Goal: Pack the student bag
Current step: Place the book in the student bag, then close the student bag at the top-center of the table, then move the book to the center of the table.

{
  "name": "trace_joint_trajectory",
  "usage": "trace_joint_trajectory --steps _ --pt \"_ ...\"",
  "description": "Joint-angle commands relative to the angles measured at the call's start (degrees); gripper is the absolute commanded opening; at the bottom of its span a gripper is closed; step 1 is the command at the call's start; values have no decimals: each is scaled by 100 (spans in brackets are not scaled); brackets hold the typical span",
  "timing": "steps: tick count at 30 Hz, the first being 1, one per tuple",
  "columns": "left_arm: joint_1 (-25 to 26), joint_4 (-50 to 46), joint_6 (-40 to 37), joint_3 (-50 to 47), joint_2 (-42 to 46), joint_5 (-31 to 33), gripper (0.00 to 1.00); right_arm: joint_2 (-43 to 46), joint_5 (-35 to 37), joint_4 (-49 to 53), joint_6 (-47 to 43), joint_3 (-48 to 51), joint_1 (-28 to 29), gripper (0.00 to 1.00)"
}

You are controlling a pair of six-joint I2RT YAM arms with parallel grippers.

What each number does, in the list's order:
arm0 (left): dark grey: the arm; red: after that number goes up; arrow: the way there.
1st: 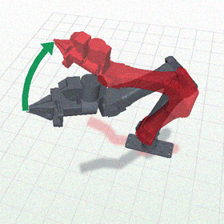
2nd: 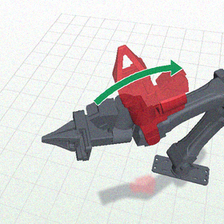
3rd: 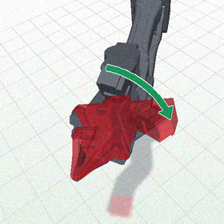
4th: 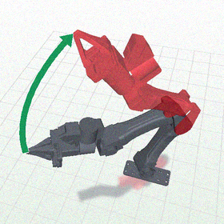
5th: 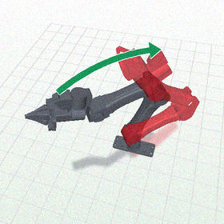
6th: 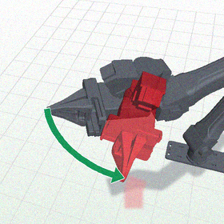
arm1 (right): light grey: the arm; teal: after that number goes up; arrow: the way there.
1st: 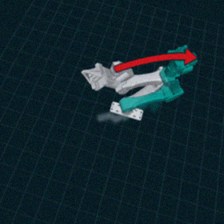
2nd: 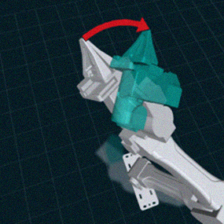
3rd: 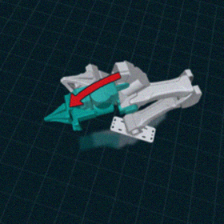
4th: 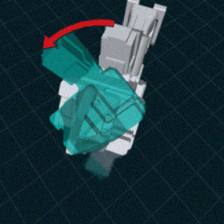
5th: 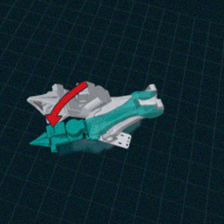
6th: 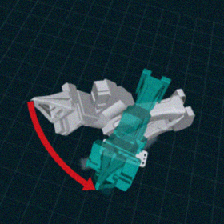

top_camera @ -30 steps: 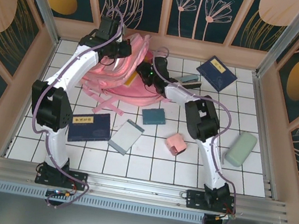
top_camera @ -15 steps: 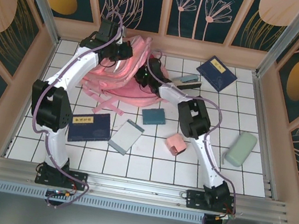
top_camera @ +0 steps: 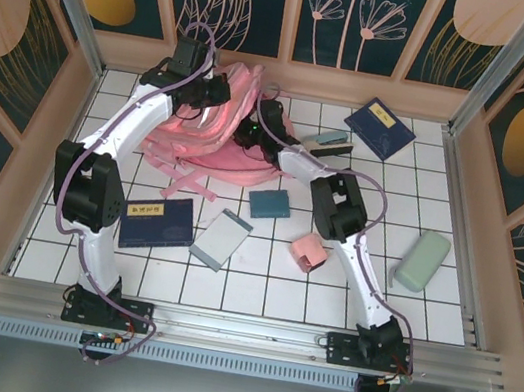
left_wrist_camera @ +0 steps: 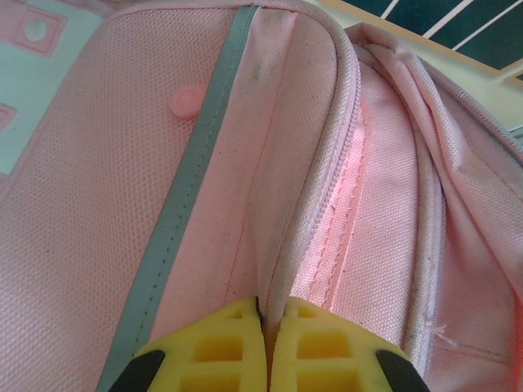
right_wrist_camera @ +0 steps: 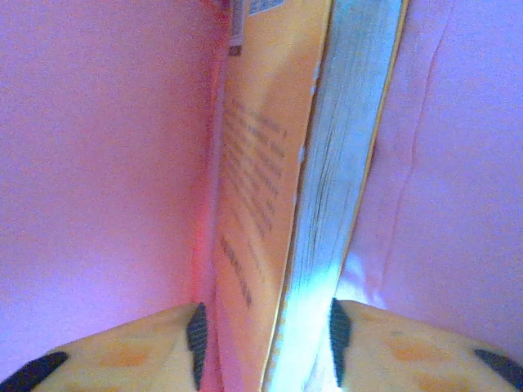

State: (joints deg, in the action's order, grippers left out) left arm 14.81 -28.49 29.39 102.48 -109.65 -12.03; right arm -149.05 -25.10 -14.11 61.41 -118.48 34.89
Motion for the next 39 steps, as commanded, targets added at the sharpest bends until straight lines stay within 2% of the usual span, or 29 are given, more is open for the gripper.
trace_joint_trajectory --steps 1,4,10,12,16,19,21,23,27,30,34,39 --pt "-86 84 -152 -7 132 950 0 957 153 200 -550 627 -116 50" --pt "-90 61 -162 -61 28 1167 0 1591 257 307 -893 1371 -162 51" --pt "-87 316 -100 -335 -135 1008 0 2924 727 691 -1531 3008 -325 50" --pt "-83 370 -91 -373 -217 813 0 3388 973 777 -1692 3530 -324 50" --pt "-88 571 -4 -600 -270 288 1 4092 1336 1258 -1965 4155 -865 49" --pt "-92 759 77 -852 -237 43 16 4392 1614 1424 -2091 4486 -1251 36" --pt "-89 801 101 -920 -228 -80 24 4470 1732 1478 -2158 4597 -1517 32" --pt "-80 810 126 -946 -210 -177 28 4444 1947 1573 -2367 4567 -1738 30" --pt "-59 819 113 -997 -114 -278 41 4092 2334 1965 -2700 4160 -2238 4" --pt "-17 827 115 -1054 -3 -277 47 3772 2553 2195 -2841 3805 -2552 0" --pt "121 875 154 -1202 217 -290 54 3297 2758 2335 -2976 3294 -2908 0" --pt "330 977 268 -1353 395 -350 55 2444 2785 2818 -2977 2259 -3323 0"
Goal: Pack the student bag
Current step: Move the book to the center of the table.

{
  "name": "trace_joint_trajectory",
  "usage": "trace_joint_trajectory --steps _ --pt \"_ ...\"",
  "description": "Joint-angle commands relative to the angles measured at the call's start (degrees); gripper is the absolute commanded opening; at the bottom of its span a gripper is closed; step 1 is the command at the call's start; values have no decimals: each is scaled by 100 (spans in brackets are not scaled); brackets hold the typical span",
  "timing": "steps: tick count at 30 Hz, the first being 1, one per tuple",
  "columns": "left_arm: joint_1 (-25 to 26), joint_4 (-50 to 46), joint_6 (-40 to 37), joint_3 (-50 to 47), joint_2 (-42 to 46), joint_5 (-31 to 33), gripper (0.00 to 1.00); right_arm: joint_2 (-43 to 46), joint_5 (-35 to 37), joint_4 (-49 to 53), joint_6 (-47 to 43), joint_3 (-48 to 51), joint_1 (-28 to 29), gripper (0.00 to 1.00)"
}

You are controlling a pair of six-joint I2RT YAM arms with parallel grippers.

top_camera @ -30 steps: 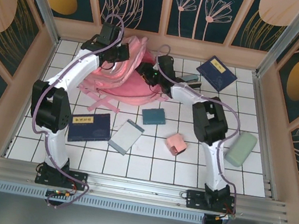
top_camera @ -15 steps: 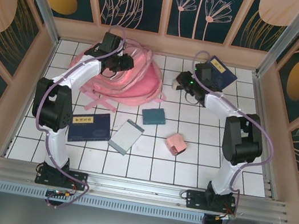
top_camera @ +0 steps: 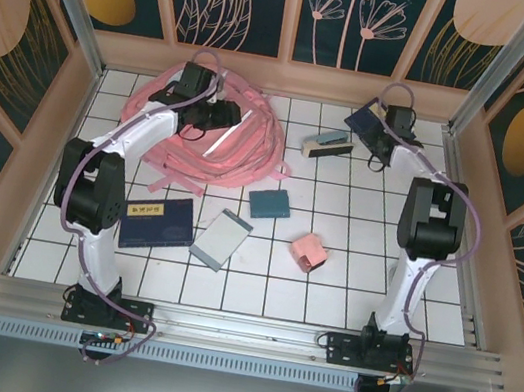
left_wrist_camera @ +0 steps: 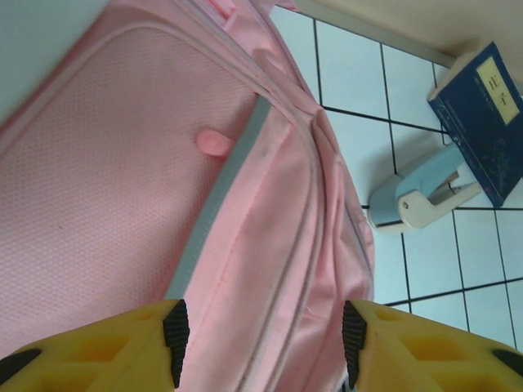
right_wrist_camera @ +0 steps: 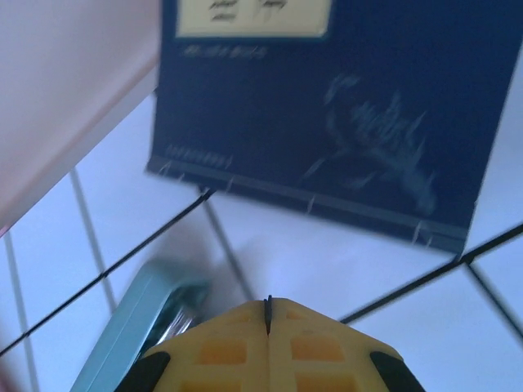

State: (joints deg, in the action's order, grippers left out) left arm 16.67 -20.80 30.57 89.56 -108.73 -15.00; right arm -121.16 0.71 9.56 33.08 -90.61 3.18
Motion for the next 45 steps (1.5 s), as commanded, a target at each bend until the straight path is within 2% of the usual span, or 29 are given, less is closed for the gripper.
trace_joint_trajectory --steps 1,7,11,13,17,26,35,41,45 --pt "186 200 160 -53 302 -55 55 -574 192 651 -159 -835 -223 0" --pt "355 166 208 29 243 -20 55 -1625 55 1320 -298 -2110 -481 0" --pt "388 42 164 154 142 -3 55 -2012 61 1800 -185 -2563 -619 0" --pt "394 40 151 175 111 -11 55 -2030 43 1907 -131 -2485 -660 0" --pt "403 75 143 233 16 -61 55 -1742 -238 1942 -120 -1845 -622 0" --pt "461 241 125 221 -208 -264 54 -174 -714 1308 459 766 -213 0" --pt "812 477 225 278 -626 -709 52 958 -821 845 1399 2614 973 0" --pt "1179 557 289 437 -974 -956 51 1281 -805 655 1905 3072 1623 0" --pt "1417 636 310 644 -1260 -1122 50 1522 -598 700 1810 3036 1758 0"
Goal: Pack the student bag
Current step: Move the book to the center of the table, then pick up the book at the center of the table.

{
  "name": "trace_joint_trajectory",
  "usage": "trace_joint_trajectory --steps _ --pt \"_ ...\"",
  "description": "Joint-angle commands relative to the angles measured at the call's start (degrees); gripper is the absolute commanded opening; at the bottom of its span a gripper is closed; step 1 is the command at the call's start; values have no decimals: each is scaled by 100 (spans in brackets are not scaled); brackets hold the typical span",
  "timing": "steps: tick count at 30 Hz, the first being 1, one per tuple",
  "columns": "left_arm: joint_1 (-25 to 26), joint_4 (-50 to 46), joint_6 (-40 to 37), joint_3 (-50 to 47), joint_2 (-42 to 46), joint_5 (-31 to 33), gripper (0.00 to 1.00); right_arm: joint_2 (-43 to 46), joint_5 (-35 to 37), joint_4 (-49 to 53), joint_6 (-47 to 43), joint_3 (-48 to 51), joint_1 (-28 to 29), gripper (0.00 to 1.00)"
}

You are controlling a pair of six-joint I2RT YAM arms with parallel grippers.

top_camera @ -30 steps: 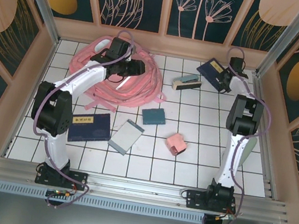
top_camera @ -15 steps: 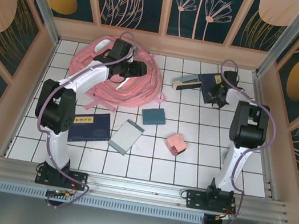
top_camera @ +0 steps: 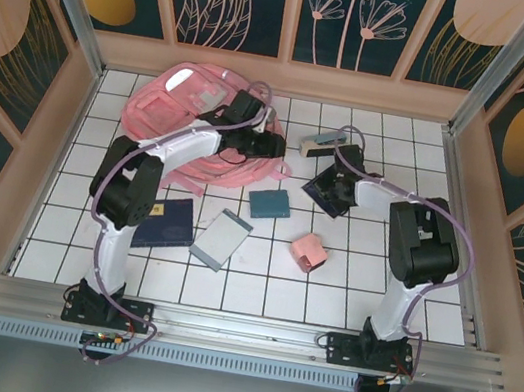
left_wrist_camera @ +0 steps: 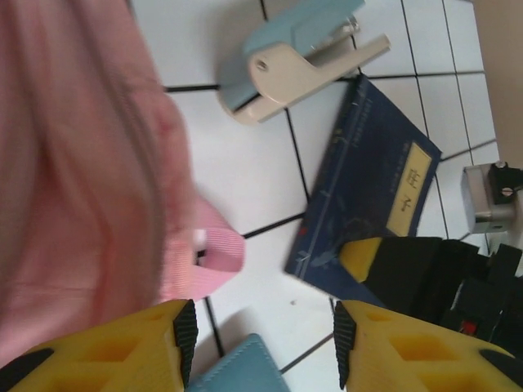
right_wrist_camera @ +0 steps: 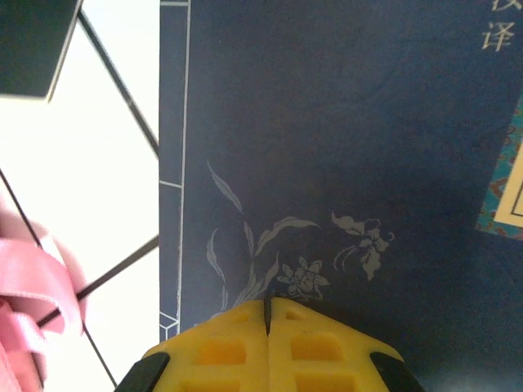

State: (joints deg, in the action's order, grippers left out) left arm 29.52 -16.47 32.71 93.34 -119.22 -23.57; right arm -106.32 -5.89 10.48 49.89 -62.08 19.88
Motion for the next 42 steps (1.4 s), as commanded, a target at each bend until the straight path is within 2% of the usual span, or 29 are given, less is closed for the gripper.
trace_joint_trajectory --steps 1,6,7,10,13,16,19,22,30,35,38,40,42 --pt "183 213 95 340 -296 -297 50 91 118 652 82 159 79 0" --pt "403 253 68 901 -814 -469 49 718 417 584 -308 263 59 0" --pt "428 273 61 995 -906 -495 49 914 488 420 -353 394 46 4" --pt "539 300 53 1314 -1218 -528 49 1482 648 -32 -464 855 -51 28" --pt "625 294 60 1611 -1543 -523 49 1614 701 6 -679 981 -330 32" --pt "704 228 70 1885 -1847 -530 49 1502 383 134 -858 969 -687 34" --pt "764 173 61 2050 -2087 -498 49 1442 425 12 -912 1048 -863 50" --pt "816 118 47 2140 -2252 -415 50 1269 461 8 -914 1038 -986 54" --pt "887 -118 -99 2223 -2527 -129 50 574 207 -193 -1025 928 -1104 55" --pt "910 -434 -131 2335 -2722 -128 49 277 -44 -403 -1249 799 -1112 45" --pt "955 -488 -136 2326 -2723 -92 49 196 -254 -523 -1399 744 -1117 43" --pt "968 -374 -33 2347 -2736 -415 47 160 -395 -579 -1423 715 -1113 42" --pt "964 -57 246 2306 -2697 -1055 45 159 -473 -658 -1397 729 -1117 42"
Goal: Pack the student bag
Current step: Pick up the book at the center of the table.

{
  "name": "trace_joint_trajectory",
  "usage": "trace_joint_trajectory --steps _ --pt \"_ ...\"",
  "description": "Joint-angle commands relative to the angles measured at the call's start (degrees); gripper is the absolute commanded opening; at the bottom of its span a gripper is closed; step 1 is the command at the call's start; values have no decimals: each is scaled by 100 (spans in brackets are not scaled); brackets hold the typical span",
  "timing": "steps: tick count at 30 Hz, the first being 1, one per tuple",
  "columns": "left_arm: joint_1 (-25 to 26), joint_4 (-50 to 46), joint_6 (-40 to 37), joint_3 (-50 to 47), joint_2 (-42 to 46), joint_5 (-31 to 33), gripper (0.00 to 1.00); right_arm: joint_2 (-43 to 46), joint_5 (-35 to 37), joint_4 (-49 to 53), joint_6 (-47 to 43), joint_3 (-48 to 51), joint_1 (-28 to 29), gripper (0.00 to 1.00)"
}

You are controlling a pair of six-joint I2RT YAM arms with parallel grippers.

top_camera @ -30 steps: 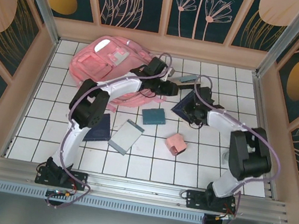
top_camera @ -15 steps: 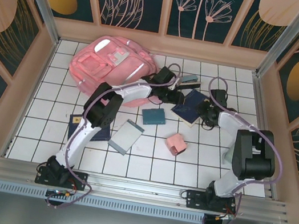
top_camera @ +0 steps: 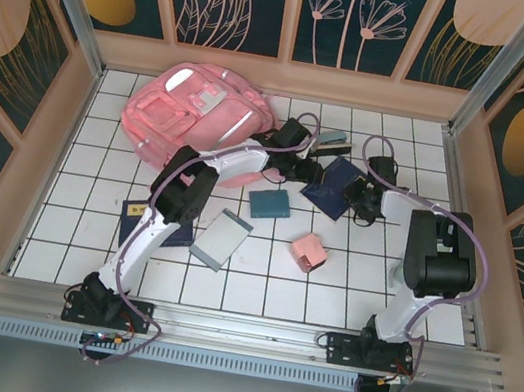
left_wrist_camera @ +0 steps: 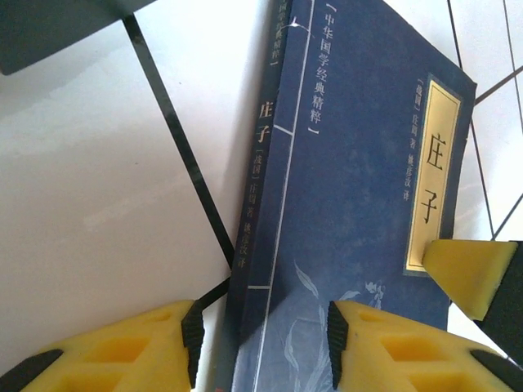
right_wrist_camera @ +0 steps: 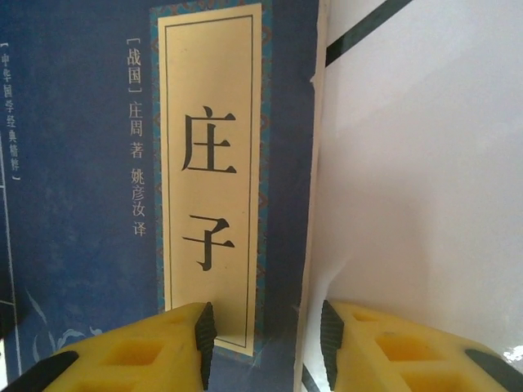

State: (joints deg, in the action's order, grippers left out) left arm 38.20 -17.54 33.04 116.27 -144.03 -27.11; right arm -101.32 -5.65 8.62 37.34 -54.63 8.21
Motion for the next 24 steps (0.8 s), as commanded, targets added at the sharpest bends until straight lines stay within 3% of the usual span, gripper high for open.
trace_joint_trajectory --steps 1,4,7,11,15,22,24 --pt "100 287 425 -43 -175 -1043 43 -335 -531 -497 -124 -4 50 42" --pt "98 1612 1339 -690 260 -1920 43 -261 -579 -531 -100 35 58 42" --pt "100 2574 1989 -1202 608 -2220 43 -119 -552 -589 -100 119 54 42" --pt "100 2200 1795 -1054 584 -2103 41 13 -507 -591 -87 180 56 42" --pt "100 1841 1580 -906 507 -1903 22 170 -473 -544 -104 195 41 42" --pt "55 1956 1625 -929 942 -1905 0 829 -977 -656 -85 351 -132 64" --pt "24 2117 1702 -994 1154 -1974 0 1037 -1253 -772 -27 390 -207 69"
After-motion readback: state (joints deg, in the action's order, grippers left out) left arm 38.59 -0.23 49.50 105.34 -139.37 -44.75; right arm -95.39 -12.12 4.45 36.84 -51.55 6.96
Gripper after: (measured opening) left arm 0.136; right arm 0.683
